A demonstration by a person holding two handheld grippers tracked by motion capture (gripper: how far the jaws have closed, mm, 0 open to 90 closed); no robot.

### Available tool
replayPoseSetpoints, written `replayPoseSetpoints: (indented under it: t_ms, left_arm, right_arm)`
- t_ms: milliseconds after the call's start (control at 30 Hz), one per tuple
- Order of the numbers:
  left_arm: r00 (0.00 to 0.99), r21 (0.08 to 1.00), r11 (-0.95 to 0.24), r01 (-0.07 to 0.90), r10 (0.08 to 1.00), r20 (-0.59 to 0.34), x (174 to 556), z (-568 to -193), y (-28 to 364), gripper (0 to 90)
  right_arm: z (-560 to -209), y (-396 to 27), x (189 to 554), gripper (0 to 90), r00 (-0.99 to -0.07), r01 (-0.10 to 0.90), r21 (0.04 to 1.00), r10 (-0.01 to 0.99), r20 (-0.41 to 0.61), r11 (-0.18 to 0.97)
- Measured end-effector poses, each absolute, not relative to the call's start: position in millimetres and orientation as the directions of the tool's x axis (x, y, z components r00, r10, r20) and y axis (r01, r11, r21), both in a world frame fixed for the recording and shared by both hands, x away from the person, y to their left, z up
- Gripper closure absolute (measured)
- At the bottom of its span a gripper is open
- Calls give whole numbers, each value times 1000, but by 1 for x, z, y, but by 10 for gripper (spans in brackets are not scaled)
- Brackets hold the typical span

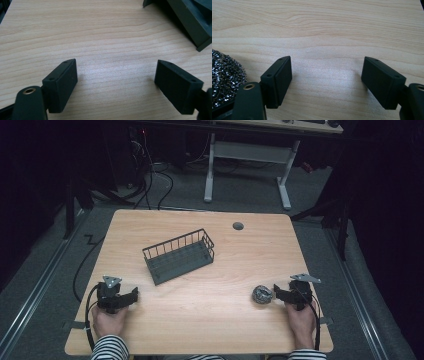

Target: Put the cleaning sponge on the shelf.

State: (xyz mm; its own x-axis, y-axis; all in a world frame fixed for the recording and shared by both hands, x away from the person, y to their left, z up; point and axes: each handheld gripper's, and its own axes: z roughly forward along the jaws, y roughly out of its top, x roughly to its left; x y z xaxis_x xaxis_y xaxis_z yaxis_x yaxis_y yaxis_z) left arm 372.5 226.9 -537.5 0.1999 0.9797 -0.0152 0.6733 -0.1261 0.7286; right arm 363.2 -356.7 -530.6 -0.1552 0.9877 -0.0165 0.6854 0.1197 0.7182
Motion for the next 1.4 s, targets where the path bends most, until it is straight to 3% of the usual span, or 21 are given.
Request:
replayPoseSetpoints:
  t_ms: [767,1400]
  left_arm:
    - [204,722,-129,680,979,-18,373,-536,226,192]
    - [243,731,-111,673,967,-77,368,-520,222,212]
  right_arm:
    - [-530,-356,363,246,-175,685,717,984,-17,134]
    - [-530,-356,363,248,-177,685,716,984,-18,136]
